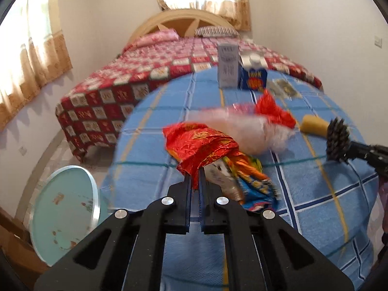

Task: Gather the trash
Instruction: 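Carry the red wrapper and black yarn bundle over the light blue bin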

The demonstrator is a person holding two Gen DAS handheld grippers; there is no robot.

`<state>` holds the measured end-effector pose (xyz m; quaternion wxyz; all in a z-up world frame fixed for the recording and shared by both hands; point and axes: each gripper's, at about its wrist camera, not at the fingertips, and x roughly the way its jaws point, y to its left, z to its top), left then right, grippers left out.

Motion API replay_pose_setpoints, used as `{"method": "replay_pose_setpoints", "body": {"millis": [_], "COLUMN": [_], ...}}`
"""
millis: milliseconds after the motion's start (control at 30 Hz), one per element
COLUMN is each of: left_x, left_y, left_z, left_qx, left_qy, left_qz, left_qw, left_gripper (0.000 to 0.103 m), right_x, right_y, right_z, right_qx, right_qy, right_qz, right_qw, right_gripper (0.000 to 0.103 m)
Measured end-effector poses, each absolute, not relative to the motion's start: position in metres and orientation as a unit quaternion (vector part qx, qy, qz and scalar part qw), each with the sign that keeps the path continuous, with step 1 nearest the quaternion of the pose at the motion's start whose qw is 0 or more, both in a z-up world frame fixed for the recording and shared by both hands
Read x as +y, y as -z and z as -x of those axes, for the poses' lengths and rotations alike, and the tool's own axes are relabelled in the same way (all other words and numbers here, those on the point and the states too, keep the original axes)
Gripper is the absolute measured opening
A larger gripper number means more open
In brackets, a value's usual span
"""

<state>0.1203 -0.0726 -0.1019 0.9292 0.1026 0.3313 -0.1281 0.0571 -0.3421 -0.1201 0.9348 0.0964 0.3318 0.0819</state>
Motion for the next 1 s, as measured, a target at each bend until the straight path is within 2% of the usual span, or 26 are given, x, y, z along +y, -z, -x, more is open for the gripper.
{"method": "replay_pose_setpoints", "body": {"millis": [400, 1000], "left_x": [0.004, 0.111], "left_y": [0.057, 0.083], "left_z": [-0.096, -0.106], "left_qx": [0.291, 0.324], "left_qy": [0.061, -0.076], "left_qz": [-0.061, -0.061], "left_qw": [0.953, 0.941], "left_gripper": [0.004, 0.004], "right_x": [-0.285, -0.149], "right_y": [0.082, 0.068], "right_z": [-0.074, -0.136], "right_qx": [0.299, 0.305], "right_qy": [-0.136, -0.233], "right_qz": [-0.071, 0.009], "right_qw": [0.942, 0.923], "right_gripper": [0.010, 0.010]}}
